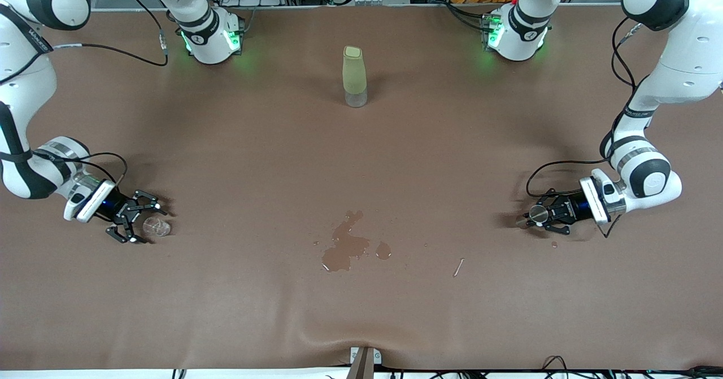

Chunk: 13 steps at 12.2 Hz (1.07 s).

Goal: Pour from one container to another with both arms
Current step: 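Lift the jigger with the left gripper while the right gripper lifts the beaker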

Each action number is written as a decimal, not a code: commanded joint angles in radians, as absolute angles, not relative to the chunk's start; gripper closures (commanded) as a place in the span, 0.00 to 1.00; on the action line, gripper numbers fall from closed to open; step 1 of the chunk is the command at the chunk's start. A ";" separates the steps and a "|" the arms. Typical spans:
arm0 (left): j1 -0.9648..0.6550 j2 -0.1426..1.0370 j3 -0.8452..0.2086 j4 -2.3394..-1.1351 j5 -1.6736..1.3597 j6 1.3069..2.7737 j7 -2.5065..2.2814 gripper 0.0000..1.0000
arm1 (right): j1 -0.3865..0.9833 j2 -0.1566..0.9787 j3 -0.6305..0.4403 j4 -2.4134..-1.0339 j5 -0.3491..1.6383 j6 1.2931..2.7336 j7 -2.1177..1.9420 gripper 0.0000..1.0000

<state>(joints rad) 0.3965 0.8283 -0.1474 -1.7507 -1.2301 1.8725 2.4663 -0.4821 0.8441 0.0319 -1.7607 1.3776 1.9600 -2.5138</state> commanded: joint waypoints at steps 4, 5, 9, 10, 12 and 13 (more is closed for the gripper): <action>0.336 0.782 -0.158 -1.596 -1.116 1.813 2.229 1.00 | -0.469 0.887 0.035 -1.721 1.422 1.962 -2.540 0.00; 0.336 0.781 -0.169 -1.576 -1.109 1.812 2.185 1.00 | -0.460 0.891 0.037 -1.721 1.422 1.962 -2.540 0.00; 0.325 0.778 -0.176 -1.526 -1.109 1.813 2.096 1.00 | -0.445 0.896 0.037 -1.720 1.451 1.962 -2.540 0.00; 0.324 0.781 -0.178 -1.525 -1.109 1.813 2.083 1.00 | -0.443 0.897 0.037 -1.720 1.451 1.962 -2.540 0.00; 0.324 0.788 -0.178 -1.526 -1.109 1.813 2.079 1.00 | -0.434 0.897 0.037 -1.720 1.463 1.962 -2.540 0.71; 0.316 0.787 -0.178 -1.526 -1.109 1.813 2.074 1.00 | -0.430 0.897 0.037 -1.720 1.466 1.962 -2.539 0.92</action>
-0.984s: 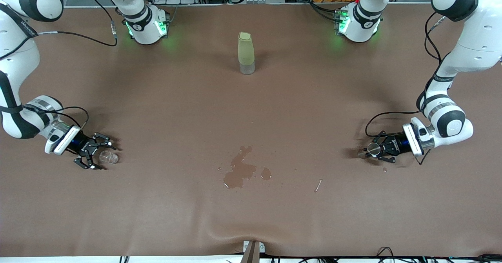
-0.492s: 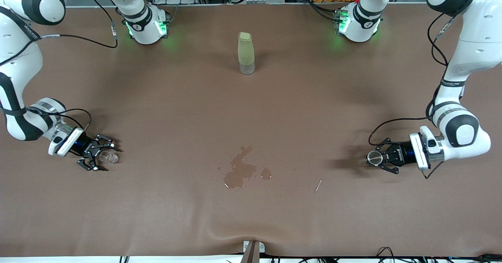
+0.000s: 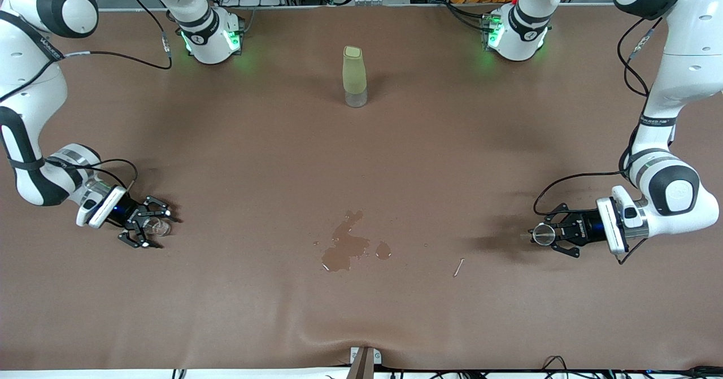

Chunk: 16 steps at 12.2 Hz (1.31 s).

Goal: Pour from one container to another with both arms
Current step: 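Lift the jigger with the left gripper while the right gripper lifts the beaker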

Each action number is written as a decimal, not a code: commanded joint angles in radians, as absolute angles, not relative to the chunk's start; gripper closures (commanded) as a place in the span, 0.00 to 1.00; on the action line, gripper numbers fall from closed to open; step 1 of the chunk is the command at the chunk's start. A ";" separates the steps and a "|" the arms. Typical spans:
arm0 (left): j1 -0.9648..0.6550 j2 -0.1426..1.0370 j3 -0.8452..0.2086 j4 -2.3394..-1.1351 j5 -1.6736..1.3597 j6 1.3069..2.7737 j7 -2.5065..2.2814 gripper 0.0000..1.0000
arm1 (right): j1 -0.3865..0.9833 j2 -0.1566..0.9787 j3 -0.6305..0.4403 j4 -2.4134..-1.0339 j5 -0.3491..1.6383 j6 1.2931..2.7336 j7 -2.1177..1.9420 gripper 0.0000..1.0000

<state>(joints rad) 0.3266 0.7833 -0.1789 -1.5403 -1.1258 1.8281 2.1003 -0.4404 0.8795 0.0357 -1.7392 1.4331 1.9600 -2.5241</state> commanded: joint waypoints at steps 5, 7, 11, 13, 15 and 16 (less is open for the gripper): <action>0.322 0.779 -0.178 -1.526 -1.077 1.812 2.062 1.00 | -0.422 0.896 0.037 -1.712 1.465 1.957 -2.526 1.00; 0.328 0.778 -0.178 -1.526 -1.066 1.810 2.043 1.00 | -0.399 0.893 0.038 -1.691 1.465 1.954 -2.525 1.00; 0.328 0.778 -0.176 -1.523 -1.068 1.810 2.042 1.00 | -0.306 0.862 0.043 -1.645 1.463 1.951 -2.407 1.00; 0.336 0.772 -0.169 -1.523 -1.031 1.775 2.042 1.00 | -0.270 0.861 0.064 -1.597 1.463 1.942 -2.338 1.00; 0.357 0.758 -0.169 -1.519 -0.991 1.738 2.031 1.00 | -0.238 0.854 0.075 -1.566 1.463 1.942 -2.269 1.00; 0.365 0.758 -0.169 -1.519 -0.983 1.717 2.031 1.00 | -0.218 0.854 0.077 -1.553 1.465 1.942 -2.241 1.00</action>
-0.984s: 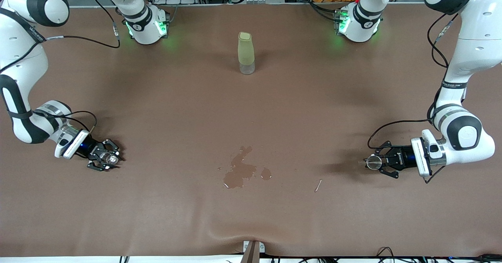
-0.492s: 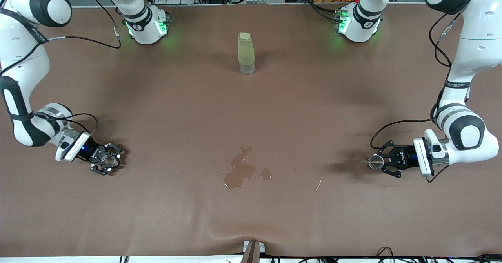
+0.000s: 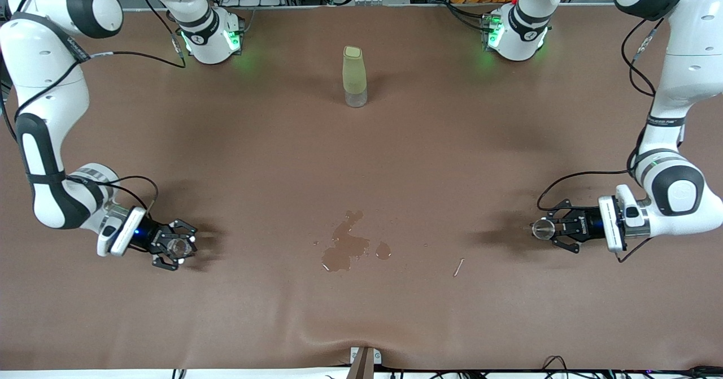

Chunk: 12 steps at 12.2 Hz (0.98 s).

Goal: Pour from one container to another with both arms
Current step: 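Lift the jigger with the left gripper while the right gripper lifts the beaker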

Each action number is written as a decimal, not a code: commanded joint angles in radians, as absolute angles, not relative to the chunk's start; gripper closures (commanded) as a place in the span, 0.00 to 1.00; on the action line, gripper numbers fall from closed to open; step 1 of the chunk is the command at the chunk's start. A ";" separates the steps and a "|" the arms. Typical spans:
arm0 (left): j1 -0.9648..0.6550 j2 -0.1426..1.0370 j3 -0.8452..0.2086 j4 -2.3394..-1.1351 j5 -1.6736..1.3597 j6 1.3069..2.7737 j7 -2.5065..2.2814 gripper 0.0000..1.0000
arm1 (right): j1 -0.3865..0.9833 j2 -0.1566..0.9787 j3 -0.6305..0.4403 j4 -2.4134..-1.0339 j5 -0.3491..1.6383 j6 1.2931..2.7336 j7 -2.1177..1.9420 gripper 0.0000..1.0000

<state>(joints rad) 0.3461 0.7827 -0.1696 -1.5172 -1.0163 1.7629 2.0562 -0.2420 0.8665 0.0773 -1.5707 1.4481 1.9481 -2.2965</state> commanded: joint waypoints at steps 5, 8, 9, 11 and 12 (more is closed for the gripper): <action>0.373 0.758 -0.178 -1.514 -0.985 1.698 2.042 1.00 | -0.187 0.792 0.218 -1.520 1.465 1.971 -2.081 1.00; 0.359 0.758 -0.181 -1.511 -0.989 1.698 2.071 1.00 | -0.120 0.730 0.248 -1.520 1.465 2.049 -2.002 1.00; 0.351 0.758 -0.195 -1.511 -0.997 1.704 2.069 1.00 | -0.092 0.712 0.247 -1.517 1.465 2.059 -1.979 1.00; 0.325 0.759 -0.216 -1.513 -0.997 1.729 2.069 1.00 | -0.026 0.675 0.248 -1.513 1.465 2.077 -1.933 1.00; 0.295 0.761 -0.222 -1.513 -0.999 1.765 2.072 1.00 | 0.004 0.658 0.249 -1.513 1.468 2.082 -1.883 1.00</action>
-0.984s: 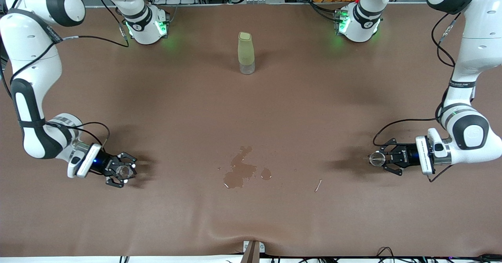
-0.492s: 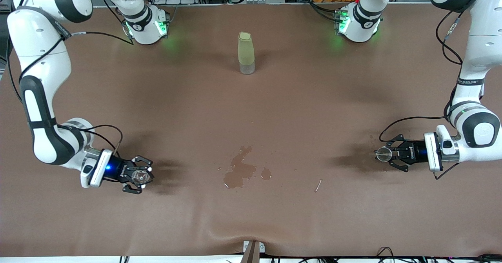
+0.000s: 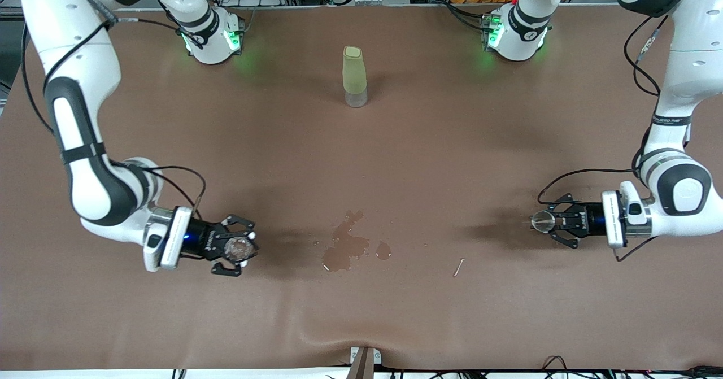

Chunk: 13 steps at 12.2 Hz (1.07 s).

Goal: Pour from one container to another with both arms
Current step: 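Bring the jigger and beaker together above the table center with both grippers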

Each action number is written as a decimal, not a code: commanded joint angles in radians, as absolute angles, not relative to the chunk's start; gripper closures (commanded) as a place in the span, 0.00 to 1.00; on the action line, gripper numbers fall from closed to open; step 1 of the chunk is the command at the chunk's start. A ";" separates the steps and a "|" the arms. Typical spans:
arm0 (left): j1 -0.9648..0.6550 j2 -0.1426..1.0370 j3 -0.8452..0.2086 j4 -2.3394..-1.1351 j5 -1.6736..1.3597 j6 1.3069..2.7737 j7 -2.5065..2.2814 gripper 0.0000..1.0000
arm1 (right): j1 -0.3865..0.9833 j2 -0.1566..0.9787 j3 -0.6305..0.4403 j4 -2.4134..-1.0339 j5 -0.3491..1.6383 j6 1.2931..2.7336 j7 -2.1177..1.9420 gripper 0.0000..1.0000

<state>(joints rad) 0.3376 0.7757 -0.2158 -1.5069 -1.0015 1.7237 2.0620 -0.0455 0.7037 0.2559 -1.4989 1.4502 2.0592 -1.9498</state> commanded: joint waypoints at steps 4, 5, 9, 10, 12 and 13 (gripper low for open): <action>0.183 0.773 -0.308 -1.508 -1.197 1.989 2.077 1.00 | 0.150 0.669 0.249 -1.441 1.506 2.088 -1.691 1.00; 0.129 0.776 -0.308 -1.488 -1.260 2.052 2.089 1.00 | 0.193 0.669 0.244 -1.434 1.575 2.120 -1.686 1.00; -0.033 0.810 -0.307 -1.405 -1.439 2.262 2.098 1.00 | 0.308 0.680 0.244 -1.394 1.675 2.235 -1.605 1.00; -0.069 0.816 -0.304 -1.388 -1.466 2.313 2.098 1.00 | 0.320 0.680 0.244 -1.385 1.678 2.235 -1.556 1.00; -0.101 0.839 -0.299 -1.347 -1.483 2.350 2.098 1.00 | 0.345 0.680 0.245 -1.381 1.687 2.241 -1.505 1.00; -0.127 0.854 -0.301 -1.326 -1.486 2.377 2.100 1.00 | 0.351 0.680 0.245 -1.376 1.704 2.247 -1.502 1.00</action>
<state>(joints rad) -0.0945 0.8079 -0.3084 -1.3983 -1.4565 2.3450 2.0828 0.3297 0.6694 0.2564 -1.4061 1.6585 2.2408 -1.5333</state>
